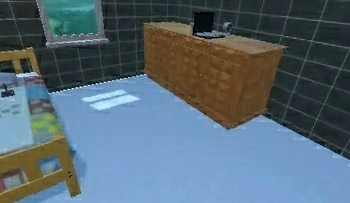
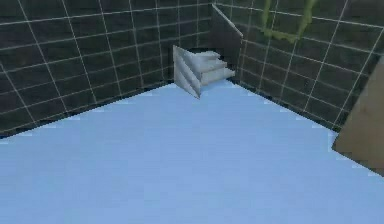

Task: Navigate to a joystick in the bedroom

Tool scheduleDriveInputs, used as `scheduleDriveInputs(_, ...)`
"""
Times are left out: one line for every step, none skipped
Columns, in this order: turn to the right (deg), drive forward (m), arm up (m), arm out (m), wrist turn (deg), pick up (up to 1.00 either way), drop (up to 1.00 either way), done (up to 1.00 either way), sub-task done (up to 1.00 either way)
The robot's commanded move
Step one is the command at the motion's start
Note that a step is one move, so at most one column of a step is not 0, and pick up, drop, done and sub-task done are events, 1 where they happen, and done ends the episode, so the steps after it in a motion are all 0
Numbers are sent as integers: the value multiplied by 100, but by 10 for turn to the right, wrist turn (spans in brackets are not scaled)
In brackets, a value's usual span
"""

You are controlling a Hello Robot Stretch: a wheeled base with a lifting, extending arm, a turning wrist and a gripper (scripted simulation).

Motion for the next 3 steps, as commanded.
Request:
scheduleDriveInputs(0,100,0,0,0,0,0,0,0)
scheduleDriveInputs(-60,0,0,0,0,0,0,0,0)
scheduleDriveInputs(0,30,0,0,0,0,0,0,0)
